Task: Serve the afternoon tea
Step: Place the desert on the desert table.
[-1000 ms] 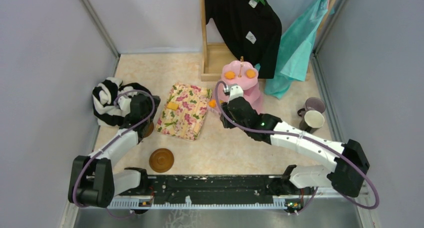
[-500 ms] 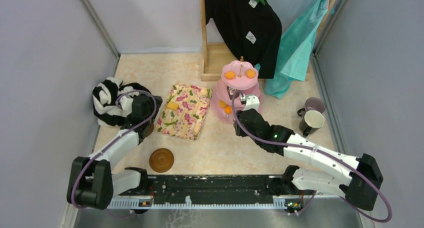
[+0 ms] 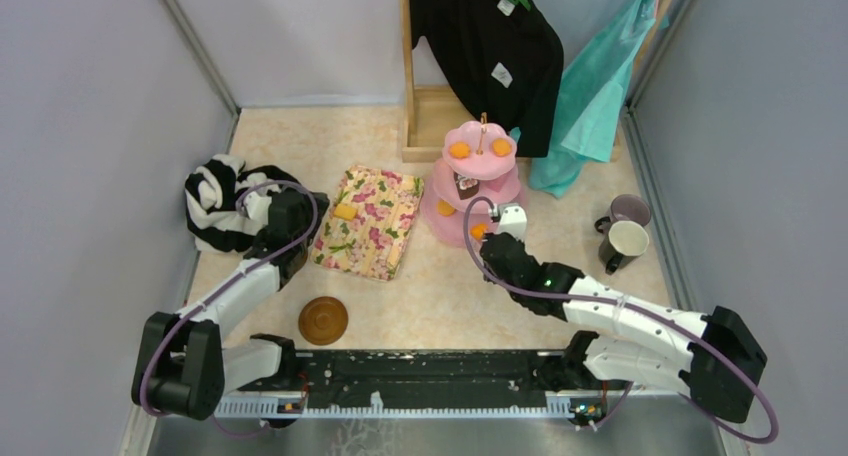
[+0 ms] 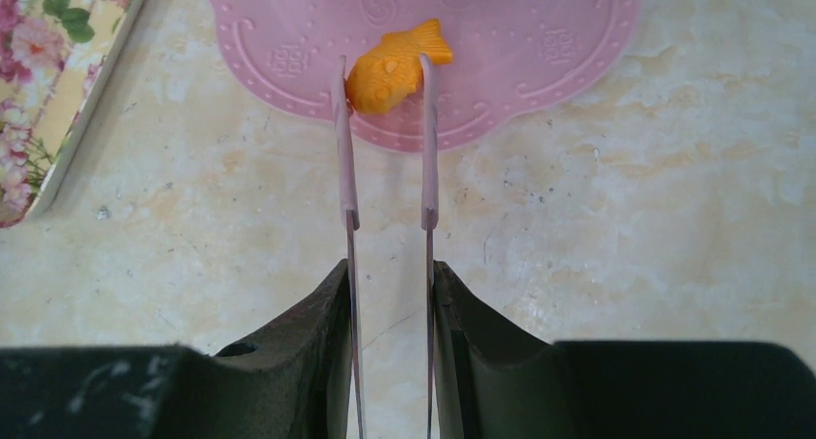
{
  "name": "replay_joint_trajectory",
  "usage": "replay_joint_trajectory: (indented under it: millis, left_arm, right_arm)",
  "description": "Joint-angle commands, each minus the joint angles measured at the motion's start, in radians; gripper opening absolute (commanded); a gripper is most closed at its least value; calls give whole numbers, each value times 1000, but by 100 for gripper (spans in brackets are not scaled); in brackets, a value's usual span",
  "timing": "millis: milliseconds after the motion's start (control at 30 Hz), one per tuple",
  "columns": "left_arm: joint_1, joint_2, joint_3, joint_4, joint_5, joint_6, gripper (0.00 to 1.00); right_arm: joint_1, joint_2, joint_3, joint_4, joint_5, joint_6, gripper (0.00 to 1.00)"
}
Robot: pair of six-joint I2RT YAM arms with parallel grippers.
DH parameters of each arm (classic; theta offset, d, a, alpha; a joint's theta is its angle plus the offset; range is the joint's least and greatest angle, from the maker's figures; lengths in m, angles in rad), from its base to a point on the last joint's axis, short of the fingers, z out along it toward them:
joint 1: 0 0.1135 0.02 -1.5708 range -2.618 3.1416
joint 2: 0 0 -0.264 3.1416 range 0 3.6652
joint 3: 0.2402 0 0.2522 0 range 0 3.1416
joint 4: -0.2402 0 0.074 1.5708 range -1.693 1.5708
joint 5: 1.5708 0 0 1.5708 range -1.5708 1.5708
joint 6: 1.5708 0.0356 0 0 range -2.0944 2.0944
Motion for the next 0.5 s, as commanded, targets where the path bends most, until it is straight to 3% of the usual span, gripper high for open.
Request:
replay_joint_trajectory:
  millis: [0,267,467]
  left_arm:
    - [-12,-2,3,24,-18,3,90]
    - [-24,1,5,26,-24,2,90]
    - [-31,7,13,24,-28,3,90]
  right_arm:
    - [-27,-32,-17,124,55,-13,14]
    - [-83,-18,-52,206,32,-39,14]
    - [-93,51,-37,231,-3,-44,23]
